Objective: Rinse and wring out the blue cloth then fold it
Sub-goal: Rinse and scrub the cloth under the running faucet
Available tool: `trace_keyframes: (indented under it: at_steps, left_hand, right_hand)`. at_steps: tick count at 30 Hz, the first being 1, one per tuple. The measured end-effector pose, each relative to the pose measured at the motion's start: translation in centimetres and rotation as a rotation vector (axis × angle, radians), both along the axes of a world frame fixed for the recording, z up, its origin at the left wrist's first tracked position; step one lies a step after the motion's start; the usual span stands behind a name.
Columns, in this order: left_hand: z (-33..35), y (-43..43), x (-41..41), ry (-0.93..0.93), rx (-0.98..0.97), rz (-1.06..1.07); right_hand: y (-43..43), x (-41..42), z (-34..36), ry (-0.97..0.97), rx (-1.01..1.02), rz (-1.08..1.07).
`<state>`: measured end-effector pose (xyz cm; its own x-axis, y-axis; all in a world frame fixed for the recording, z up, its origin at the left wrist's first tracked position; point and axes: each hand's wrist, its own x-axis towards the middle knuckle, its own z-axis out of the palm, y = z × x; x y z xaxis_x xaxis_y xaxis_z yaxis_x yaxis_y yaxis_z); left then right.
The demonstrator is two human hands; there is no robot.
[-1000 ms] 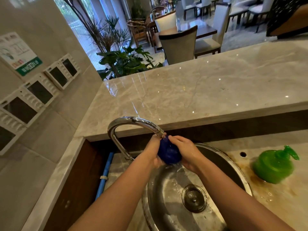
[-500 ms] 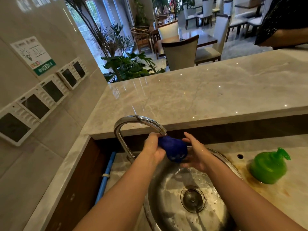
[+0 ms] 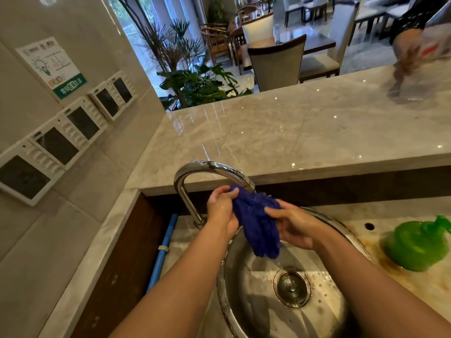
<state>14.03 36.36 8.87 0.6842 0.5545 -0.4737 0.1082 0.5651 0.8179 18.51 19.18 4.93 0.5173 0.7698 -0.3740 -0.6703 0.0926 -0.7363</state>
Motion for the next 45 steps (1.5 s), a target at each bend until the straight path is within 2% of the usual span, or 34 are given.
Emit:
trace_keyframes:
  at_steps: [2,5,8,10,12,13,14,17,19,20,21,23,25,26,27,29,31,33,34,36,38,40,45]
  left_hand:
    - [-1.2,-0.7,-0.4,0.094,-0.026,-0.025]
    - [-2.0,-2.4,-0.9,0.246,-0.159,-0.169]
    - [-2.2,-3.3,-0.8,0.292,-0.271,-0.172]
    - [-2.6,-4.1,-0.8,0.279,-0.35,-0.171]
    - [-2.5,-4.7,-1.0,0.271,-0.352,-0.229]
    - [-2.5,-4.8,-1.0,0.285,-0.324,-0.271]
    - [-2.3,-4.8,-0.9,0.302,-0.271,-0.318]
    - [-1.3,-4.6,-0.2,0.25,-0.187,-0.324]
    - [-0.9,-4.7,0.8,0.216,-0.204,-0.184]
    - [-0.8,-4.5,1.3,0.206,-0.203,-0.092]
    - [-0.8,-4.3,1.7,0.214,-0.206,-0.018]
    - [-0.9,-4.1,1.9,0.274,-0.204,0.016]
    - [-1.0,-4.6,0.9,0.282,-0.241,-0.132]
    - [-1.1,-5.0,0.2,0.278,-0.249,-0.236]
    - [-1.3,-5.1,-0.3,0.284,-0.226,-0.326]
    - [-1.8,-4.8,-0.6,0.291,-0.068,-0.417]
    - [-1.8,-4.3,0.2,0.304,0.214,-0.438]
    - [-1.8,-3.9,0.6,0.291,0.548,-0.454]
    - [-2.1,-3.7,0.3,0.27,0.725,-0.457]
    - [-2.7,-2.8,-1.0,0.248,1.082,-0.508]
    - [-3.6,-1.5,-2.8,0.25,1.308,-0.575]
    - [-4.1,0.2,-4.5,0.25,1.347,-0.528]
    - [-3.9,3.8,-7.4,0.325,1.355,-0.202]
  right_hand:
    - [1.0,-0.7,1.1,0.005,0.055,-0.124]
    - [2.6,-2.4,2.2,-0.124,-0.051,-0.232]
    - [4.1,-4.5,2.8,-0.247,-0.117,-0.449]
    - [4.8,-5.2,2.0,-0.605,-0.226,-0.64]
    - [4.7,-4.7,0.7,-1.03,-0.403,-0.629]
    - [4.4,-3.9,0.1,-1.099,-0.509,-0.568]
    - [4.0,-3.0,-0.3,-1.04,-0.581,-0.524]
    - [3.4,-0.2,0.1,-0.633,-0.687,-0.47]
    - [4.2,0.0,0.7,-0.386,-0.535,-0.454]
    - [4.9,-0.8,1.1,-0.328,-0.444,-0.462]
    - [5.7,-2.1,1.3,-0.349,-0.408,-0.494]
    - [6.6,-4.9,1.3,-0.521,-0.486,-0.591]
    - [6.2,-4.8,1.1,-0.707,-0.691,-0.615]
    - [5.9,-3.7,0.8,-0.728,-0.778,-0.566]
    - [5.5,-2.3,0.7,-0.655,-0.816,-0.49]
    - [5.0,-0.2,0.7,-0.316,-0.67,-0.415]
    - [4.5,0.3,0.4,0.109,-0.368,-0.37]
    - [3.9,-0.6,-0.1,0.385,-0.129,-0.296]
    - [3.5,-1.0,-0.3,0.458,-0.042,-0.259]
    - [2.9,-1.4,-1.0,0.498,0.051,-0.218]
    - [2.7,-1.5,-1.6,0.523,0.114,-0.204]
    - [2.7,-1.7,-1.8,0.549,0.138,-0.195]
    - [3.1,-1.4,-2.0,0.541,0.112,-0.195]
